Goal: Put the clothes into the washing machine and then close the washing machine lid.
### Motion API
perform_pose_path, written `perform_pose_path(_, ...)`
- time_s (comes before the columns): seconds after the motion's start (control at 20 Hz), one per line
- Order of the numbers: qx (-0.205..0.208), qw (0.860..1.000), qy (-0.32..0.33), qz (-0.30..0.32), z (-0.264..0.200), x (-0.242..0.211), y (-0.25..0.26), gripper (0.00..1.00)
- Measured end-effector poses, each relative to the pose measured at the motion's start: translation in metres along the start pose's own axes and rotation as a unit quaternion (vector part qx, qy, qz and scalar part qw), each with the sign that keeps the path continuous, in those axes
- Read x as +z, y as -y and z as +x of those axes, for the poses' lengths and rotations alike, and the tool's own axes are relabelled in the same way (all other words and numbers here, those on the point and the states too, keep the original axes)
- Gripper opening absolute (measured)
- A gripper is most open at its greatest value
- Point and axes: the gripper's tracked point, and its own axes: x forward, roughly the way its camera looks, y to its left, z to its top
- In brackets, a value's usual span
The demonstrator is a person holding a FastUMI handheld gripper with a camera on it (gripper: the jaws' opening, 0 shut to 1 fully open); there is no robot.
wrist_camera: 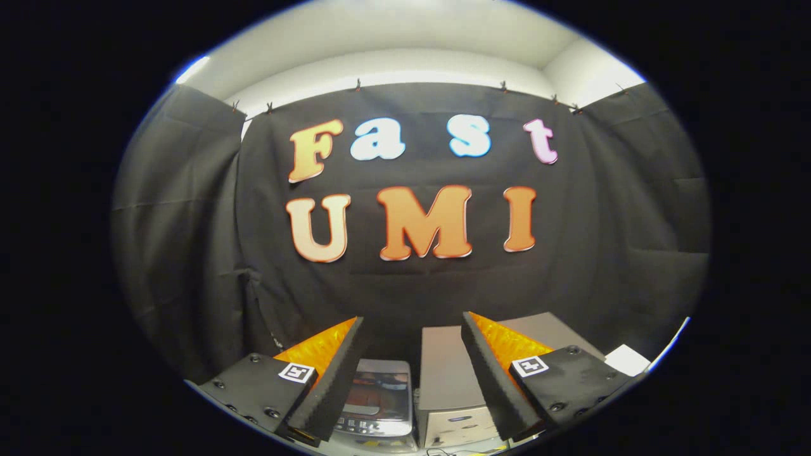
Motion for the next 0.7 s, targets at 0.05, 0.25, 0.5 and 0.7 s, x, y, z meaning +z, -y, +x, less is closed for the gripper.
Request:
perform_pose_path(0.05,-0.008,1.0,0.012,-0.001,-0.014,0.012,0.014,0.98)
perform_pose_path(0.25,-0.037,0.999,0.035,-0.02,-0.045,0.043,0.059,0.98)
perform_pose_path(0.5,-0.036,0.998,0.053,-0.015,-0.052,0.053,0.087,0.98)
perform_pose_path(0.7,-0.034,0.997,0.061,-0.018,-0.046,0.06,0.102,0.98)
